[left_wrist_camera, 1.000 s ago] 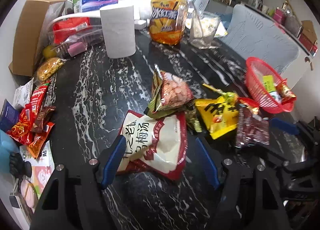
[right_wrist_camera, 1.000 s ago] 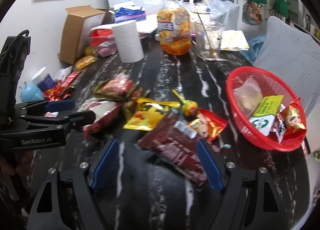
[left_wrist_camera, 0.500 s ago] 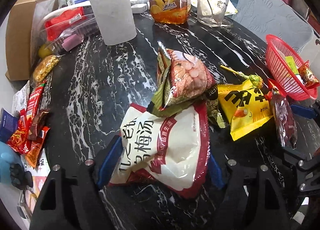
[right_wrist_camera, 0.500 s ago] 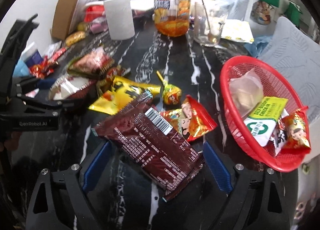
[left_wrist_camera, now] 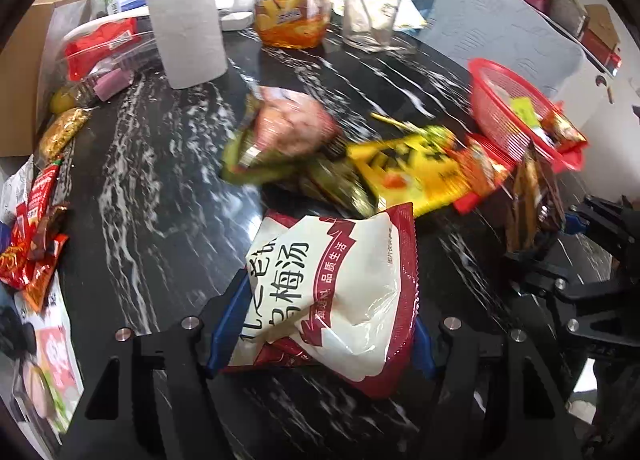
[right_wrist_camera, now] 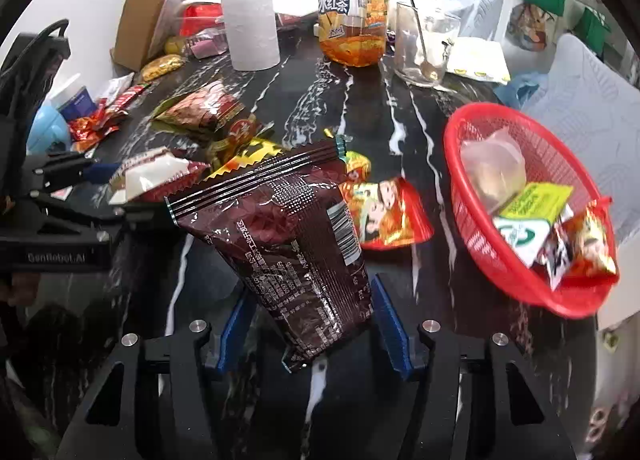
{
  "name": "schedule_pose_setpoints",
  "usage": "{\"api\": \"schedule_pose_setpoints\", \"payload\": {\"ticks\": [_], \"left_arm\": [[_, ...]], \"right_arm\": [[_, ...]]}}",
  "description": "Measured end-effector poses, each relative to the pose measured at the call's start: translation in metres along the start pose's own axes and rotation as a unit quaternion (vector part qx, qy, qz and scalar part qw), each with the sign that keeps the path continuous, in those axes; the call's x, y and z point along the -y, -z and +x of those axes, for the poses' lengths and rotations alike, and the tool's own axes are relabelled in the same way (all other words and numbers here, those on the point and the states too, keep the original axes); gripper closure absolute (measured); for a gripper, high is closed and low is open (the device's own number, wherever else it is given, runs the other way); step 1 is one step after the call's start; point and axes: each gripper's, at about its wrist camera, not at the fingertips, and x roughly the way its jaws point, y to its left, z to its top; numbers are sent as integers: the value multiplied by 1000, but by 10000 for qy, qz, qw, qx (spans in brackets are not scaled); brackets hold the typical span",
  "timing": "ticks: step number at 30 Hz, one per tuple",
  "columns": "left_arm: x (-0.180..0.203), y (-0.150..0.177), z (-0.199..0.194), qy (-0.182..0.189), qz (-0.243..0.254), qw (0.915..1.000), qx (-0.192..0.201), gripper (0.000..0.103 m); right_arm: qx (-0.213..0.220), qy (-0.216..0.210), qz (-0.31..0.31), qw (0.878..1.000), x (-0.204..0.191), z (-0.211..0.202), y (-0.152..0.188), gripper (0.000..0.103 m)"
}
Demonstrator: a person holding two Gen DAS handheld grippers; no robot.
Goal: Organize snacks
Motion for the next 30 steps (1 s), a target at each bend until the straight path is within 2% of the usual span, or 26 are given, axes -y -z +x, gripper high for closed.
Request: {"api": "schedule_pose_setpoints", "payload": {"ticks": [8, 19, 21, 24, 27, 30], "left_arm": [[25, 24, -13, 243, 107, 9996, -64, 35], [64, 41, -23, 471, 466, 9976, -207, 35], [66, 41, -19, 425, 489, 9975, -272, 32], [66, 40, -11, 289, 468, 9977, -403, 23], [64, 40, -4, 223, 414, 9979, -440, 13], [65, 41, -4, 150, 452, 9983, -330, 13]], "right_arm": [[-26, -28, 148, 9999, -5, -21, 29, 45], [-299, -23, 410, 9987, -2, -51, 68, 45], [-358, -21, 413, 9985, -1, -54, 71, 45], [-386, -27, 397, 9985, -3, -54, 74, 42], [-421, -60, 463, 9980, -2, -51, 74, 28], [-390, -112, 522, 9978, 1, -49, 72, 25]]}}
